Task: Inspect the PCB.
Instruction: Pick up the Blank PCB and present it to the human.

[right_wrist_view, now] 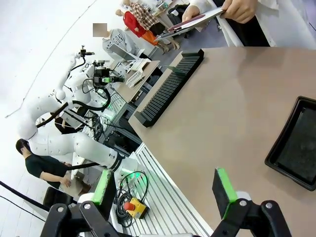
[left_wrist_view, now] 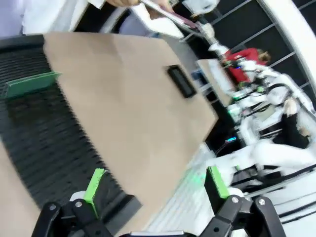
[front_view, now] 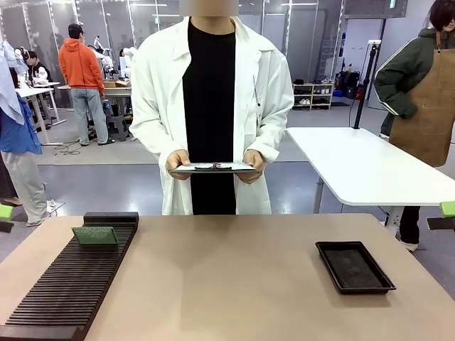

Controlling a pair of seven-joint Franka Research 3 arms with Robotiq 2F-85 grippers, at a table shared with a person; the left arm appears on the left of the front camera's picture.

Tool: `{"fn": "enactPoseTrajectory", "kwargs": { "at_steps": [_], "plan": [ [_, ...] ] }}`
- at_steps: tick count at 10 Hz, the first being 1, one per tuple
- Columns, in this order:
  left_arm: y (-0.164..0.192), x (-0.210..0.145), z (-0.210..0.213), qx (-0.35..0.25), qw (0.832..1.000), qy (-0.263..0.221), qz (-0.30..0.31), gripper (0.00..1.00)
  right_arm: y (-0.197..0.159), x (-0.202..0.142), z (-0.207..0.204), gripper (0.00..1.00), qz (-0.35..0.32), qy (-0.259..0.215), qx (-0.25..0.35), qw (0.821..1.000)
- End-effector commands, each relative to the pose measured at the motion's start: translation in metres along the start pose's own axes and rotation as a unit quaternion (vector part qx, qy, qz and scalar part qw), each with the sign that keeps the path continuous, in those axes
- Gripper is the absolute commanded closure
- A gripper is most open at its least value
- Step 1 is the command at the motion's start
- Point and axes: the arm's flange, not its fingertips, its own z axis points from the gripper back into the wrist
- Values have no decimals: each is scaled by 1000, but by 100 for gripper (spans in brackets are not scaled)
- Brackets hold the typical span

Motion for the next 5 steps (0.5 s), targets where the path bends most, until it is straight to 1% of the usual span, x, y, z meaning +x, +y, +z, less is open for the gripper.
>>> {"fn": "enactPoseTrajectory", "kwargs": {
  "at_steps": [1,2,4,5],
  "plan": [
    [-31,34,-14,165,980,56,-92,0,-1,4,1,0,12,-5,4,1000],
    [-42,50,-29,236,953,103,-157,0,-1,4,1,0,12,-5,4,1000],
    [-57,77,-64,285,902,186,-265,0,-1,4,1,0,12,-5,4,1000],
    [-61,93,-85,308,868,234,-310,0,-1,4,1,0,12,-5,4,1000]
  ]
}}
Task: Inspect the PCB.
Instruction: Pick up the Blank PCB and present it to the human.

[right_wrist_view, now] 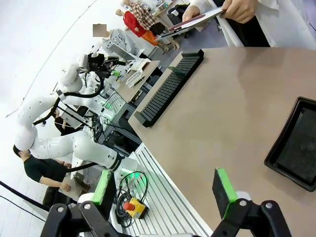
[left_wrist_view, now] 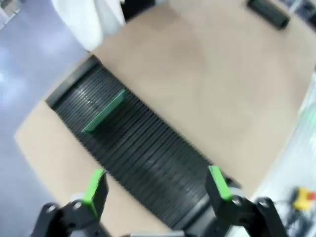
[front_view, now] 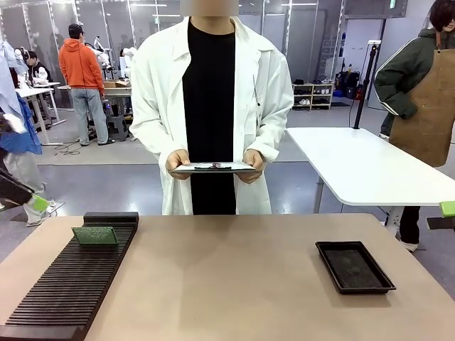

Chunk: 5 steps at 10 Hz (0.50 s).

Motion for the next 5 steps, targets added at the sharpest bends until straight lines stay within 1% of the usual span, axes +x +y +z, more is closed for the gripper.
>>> {"fn": "enactPoseTrajectory", "kwargs": {
  "at_steps": [1,3,5],
  "plan": [
    [10,24,-27,70,988,99,-90,0,-1,3,1,0,10,-5,5,1000],
    [8,47,-46,104,967,155,-175,0,-1,3,1,0,10,-5,5,1000],
    [7,52,-58,110,957,185,-194,0,-1,3,1,0,10,-5,5,1000]
  ]
}}
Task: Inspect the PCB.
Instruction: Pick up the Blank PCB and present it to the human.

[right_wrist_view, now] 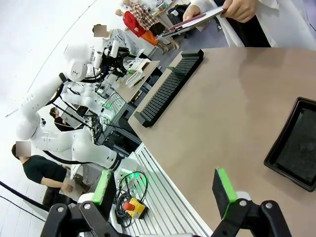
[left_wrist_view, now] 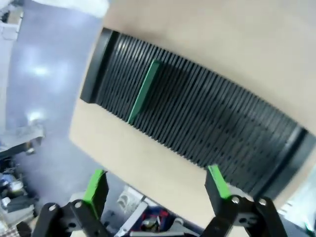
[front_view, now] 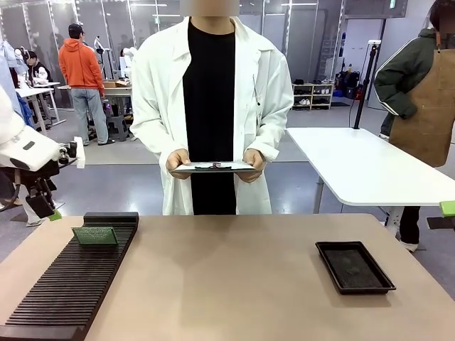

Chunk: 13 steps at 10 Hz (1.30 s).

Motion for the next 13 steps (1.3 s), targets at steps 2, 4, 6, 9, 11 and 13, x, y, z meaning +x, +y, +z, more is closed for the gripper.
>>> {"fn": "enactPoseTrajectory", "kwargs": {
  "at_steps": [2,4,6,9,11,13],
  "plan": [
    [0,0,0,0,1000,0,0,0,-1,3,0,0,10,-5,5,1000],
    [0,0,0,0,1000,0,0,0,-1,3,0,0,10,-5,5,1000],
    [2,0,-2,-4,1000,-5,-7,0,-1,3,0,0,10,-5,5,1000],
    [31,15,-43,-9,988,25,-152,0,-1,3,0,0,10,-5,5,1000],
    [54,20,-82,-15,976,27,-218,0,-1,3,0,0,10,-5,5,1000],
    [60,28,-99,-41,967,43,-248,0,-1,3,0,0,10,-5,5,1000]
  ]
}}
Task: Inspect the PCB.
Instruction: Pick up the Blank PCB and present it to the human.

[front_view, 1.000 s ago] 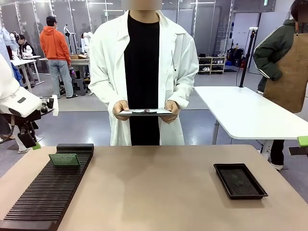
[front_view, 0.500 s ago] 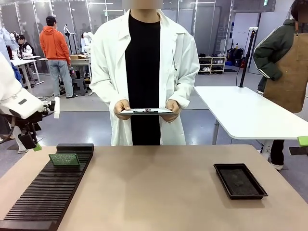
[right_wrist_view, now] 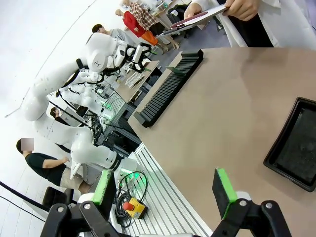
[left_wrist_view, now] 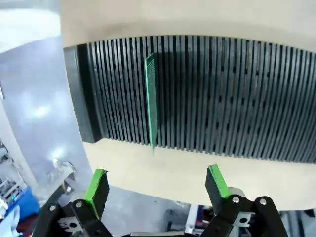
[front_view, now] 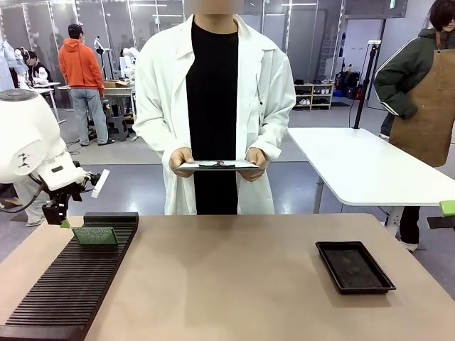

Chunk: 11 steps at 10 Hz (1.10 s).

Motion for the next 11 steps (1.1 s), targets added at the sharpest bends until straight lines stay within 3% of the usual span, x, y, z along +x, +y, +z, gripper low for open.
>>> {"fn": "enactPoseTrajectory", "kwargs": {
  "at_steps": [1,3,10,11],
  "plan": [
    [18,-4,-8,-11,1000,7,-16,0,-1,2,0,0,10,-5,6,1000],
    [27,-8,-38,-31,999,21,16,0,-1,2,0,0,10,-5,6,1000],
    [43,-16,-104,-90,994,-29,47,0,-1,2,0,0,10,-5,6,1000],
    [43,-15,-108,-99,994,-25,50,35,-1,2,0,0,10,-5,6,1000]
  ]
}}
